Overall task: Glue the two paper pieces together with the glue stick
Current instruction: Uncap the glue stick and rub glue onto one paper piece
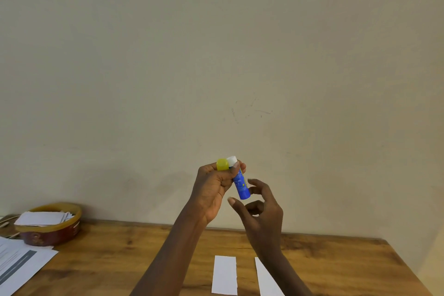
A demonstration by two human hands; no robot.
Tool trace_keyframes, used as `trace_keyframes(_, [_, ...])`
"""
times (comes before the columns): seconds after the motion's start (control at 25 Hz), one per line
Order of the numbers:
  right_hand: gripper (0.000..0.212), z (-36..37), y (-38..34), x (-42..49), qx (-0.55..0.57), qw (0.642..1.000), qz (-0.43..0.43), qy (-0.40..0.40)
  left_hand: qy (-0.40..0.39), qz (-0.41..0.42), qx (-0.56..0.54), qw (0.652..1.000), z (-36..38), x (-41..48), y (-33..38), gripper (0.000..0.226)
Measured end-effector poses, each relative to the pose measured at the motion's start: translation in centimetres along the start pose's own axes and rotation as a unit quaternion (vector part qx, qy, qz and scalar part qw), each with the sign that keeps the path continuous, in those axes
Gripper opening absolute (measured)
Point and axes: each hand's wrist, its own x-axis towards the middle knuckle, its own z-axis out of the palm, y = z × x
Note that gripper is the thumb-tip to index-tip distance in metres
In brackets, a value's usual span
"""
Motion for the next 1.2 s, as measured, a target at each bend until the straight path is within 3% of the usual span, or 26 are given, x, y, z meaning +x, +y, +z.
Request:
trace_keyframes(0.2, [0.011, -0.1, 0.2, -0.2, -0.078, 0.997, -0.023, 0.007, 0.014, 0.003, 0.012, 1.0, -0.3, -0.2, -0.4, 0.02])
trace_keyframes(0.24, [0.008, 0.0, 0.4, -0.3, -0.055, 0.998, -0.006, -0.012, 0.016, 0.001, 0.011, 1.0, -0.3, -0.2, -0.4, 0.02])
trace_keyframes(0.36, [0.026, -0.1, 0.2, -0.3, 0.107, 0.987, 0.091, -0.083, 0.012, -0.009, 0.004, 1.0, -0.2, -0.1, -0.4, 0.02])
trace_keyframes(0.48, [0.004, -0.2, 0.2, -0.2, 0.1, 0.987, 0.097, -0.078, 0.001, 0.001, 0.005, 1.0, -0.2, 0.0, -0.1, 0.019])
trace_keyframes(0.6, [0.016, -0.2, 0.3, -0.1, -0.001, 0.999, 0.029, -0.038, -0.006, 0.009, 0.021, 1.0, 0.0, 0.0, 0.0, 0.017])
trace_keyframes(0.68, [0.006, -0.1, 0.1, 0.0, 0.027, 0.997, 0.036, -0.062, -0.003, 0.007, 0.022, 1.0, 0.1, 0.0, 0.1, 0.019])
trace_keyframes(0.76, [0.018, -0.4, -0.1, 0.0, 0.097, 0.985, 0.076, -0.118, 0.004, 0.001, 0.018, 1.0, 0.1, 0.0, 0.1, 0.02])
trace_keyframes(0.84, [0.014, -0.6, -0.2, 0.0, 0.124, 0.975, 0.098, -0.155, 0.006, -0.003, 0.011, 1.0, -0.1, -0.2, 0.0, 0.016])
trace_keyframes(0.96, [0.019, -0.6, 0.2, -0.1, 0.066, 0.99, 0.07, -0.1, 0.001, -0.001, 0.01, 1.0, -0.1, -0.3, -0.2, 0.012])
trace_keyframes(1.04, [0.009, -0.6, 0.3, 0.2, 0.06, 0.991, 0.082, -0.086, 0.004, -0.002, 0.017, 1.0, 0.1, -0.3, -0.3, 0.012])
trace_keyframes(1.08, [0.006, -0.7, 0.3, 0.4, 0.081, 0.986, 0.099, -0.11, 0.009, -0.003, 0.019, 1.0, 0.1, -0.3, -0.3, 0.013])
trace_keyframes(1.2, [0.032, -1.3, 0.4, 0.5, 0.18, 0.944, 0.175, -0.214, 0.014, -0.008, 0.017, 1.0, -0.2, -0.2, -0.2, 0.014])
